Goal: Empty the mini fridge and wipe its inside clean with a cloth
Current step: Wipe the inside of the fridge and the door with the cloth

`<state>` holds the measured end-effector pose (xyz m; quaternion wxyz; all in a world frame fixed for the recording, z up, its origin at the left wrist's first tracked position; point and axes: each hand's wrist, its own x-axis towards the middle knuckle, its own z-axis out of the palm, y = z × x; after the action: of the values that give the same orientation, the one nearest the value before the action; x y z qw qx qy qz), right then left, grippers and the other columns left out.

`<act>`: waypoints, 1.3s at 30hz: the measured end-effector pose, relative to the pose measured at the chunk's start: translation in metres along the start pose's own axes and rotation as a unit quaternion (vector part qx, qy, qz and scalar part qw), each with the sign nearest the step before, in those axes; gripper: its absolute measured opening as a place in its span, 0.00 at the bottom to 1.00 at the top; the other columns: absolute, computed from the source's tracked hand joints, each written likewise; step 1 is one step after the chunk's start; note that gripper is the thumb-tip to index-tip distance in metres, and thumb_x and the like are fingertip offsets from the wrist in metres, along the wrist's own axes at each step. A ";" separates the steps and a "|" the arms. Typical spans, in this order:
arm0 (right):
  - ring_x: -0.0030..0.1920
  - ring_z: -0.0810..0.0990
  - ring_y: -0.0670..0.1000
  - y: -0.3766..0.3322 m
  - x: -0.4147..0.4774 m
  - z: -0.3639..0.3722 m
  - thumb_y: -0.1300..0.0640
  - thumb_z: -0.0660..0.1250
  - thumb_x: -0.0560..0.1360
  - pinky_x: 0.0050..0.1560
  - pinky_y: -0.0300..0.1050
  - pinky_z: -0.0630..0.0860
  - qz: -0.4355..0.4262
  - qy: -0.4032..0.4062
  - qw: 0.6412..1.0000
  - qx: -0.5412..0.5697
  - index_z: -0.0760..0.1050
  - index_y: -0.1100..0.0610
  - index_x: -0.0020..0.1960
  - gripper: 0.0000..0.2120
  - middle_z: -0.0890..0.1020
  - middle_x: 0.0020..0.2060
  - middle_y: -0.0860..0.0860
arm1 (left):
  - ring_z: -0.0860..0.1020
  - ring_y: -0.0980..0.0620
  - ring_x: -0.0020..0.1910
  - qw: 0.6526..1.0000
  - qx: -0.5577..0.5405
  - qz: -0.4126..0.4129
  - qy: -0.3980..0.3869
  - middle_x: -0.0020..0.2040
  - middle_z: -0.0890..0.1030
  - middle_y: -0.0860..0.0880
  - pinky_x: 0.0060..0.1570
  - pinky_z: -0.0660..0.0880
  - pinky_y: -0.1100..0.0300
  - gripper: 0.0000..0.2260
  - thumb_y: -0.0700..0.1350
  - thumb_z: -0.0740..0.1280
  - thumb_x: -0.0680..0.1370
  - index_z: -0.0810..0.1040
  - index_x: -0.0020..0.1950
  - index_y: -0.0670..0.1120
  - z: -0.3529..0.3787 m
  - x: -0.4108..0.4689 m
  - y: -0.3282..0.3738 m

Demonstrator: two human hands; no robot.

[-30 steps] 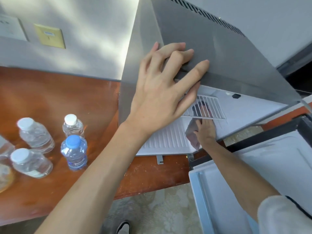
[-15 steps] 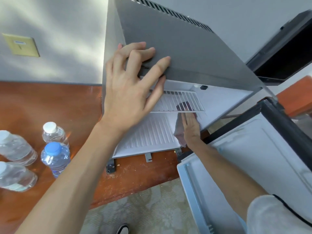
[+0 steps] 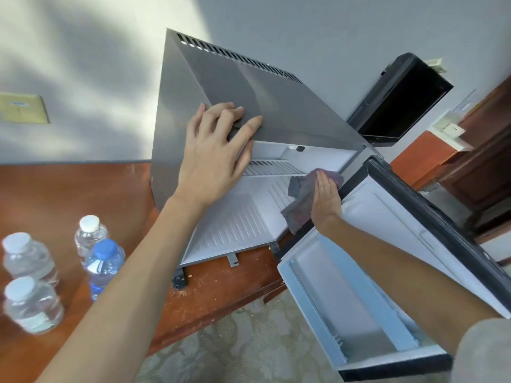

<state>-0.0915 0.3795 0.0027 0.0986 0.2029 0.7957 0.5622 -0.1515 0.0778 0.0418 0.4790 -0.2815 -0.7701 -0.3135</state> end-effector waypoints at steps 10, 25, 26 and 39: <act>0.81 0.41 0.59 0.051 0.028 -0.012 0.32 0.36 0.80 0.80 0.56 0.39 0.044 0.067 0.994 0.068 0.33 0.66 0.79 0.43 0.41 0.81 0.60 | 0.72 0.42 0.70 1.000 -0.001 0.001 -0.003 0.65 0.80 0.43 0.71 0.71 0.39 0.16 0.48 0.63 0.85 0.79 0.71 0.50 -0.006 0.000 0.001; 0.71 0.67 0.51 0.023 0.092 -0.026 0.38 0.46 0.84 0.68 0.46 0.63 -0.029 0.126 0.980 0.151 0.62 0.50 0.74 0.25 0.71 0.69 0.46 | 0.70 0.44 0.69 0.999 0.005 -0.032 0.026 0.61 0.82 0.40 0.65 0.74 0.37 0.13 0.47 0.66 0.85 0.83 0.67 0.48 0.003 -0.001 0.003; 0.74 0.63 0.50 0.025 0.090 -0.025 0.38 0.46 0.84 0.71 0.47 0.61 -0.031 0.131 0.982 0.129 0.58 0.50 0.77 0.26 0.68 0.72 0.45 | 0.69 0.44 0.69 0.999 0.006 -0.035 0.022 0.62 0.82 0.40 0.65 0.74 0.37 0.13 0.47 0.65 0.85 0.83 0.68 0.48 0.002 -0.002 0.002; 0.77 0.61 0.51 0.039 0.088 -0.046 0.46 0.50 0.85 0.73 0.48 0.62 -0.050 0.040 0.996 0.057 0.47 0.53 0.82 0.28 0.62 0.77 0.46 | 0.71 0.44 0.69 1.000 0.004 -0.009 0.026 0.62 0.82 0.42 0.68 0.73 0.39 0.14 0.47 0.65 0.85 0.82 0.69 0.50 0.003 0.000 0.001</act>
<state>-0.1799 0.3889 0.0616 0.0825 0.1456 0.8390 0.5177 -0.1525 0.0801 0.0407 0.4971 -0.2647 -0.7612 -0.3215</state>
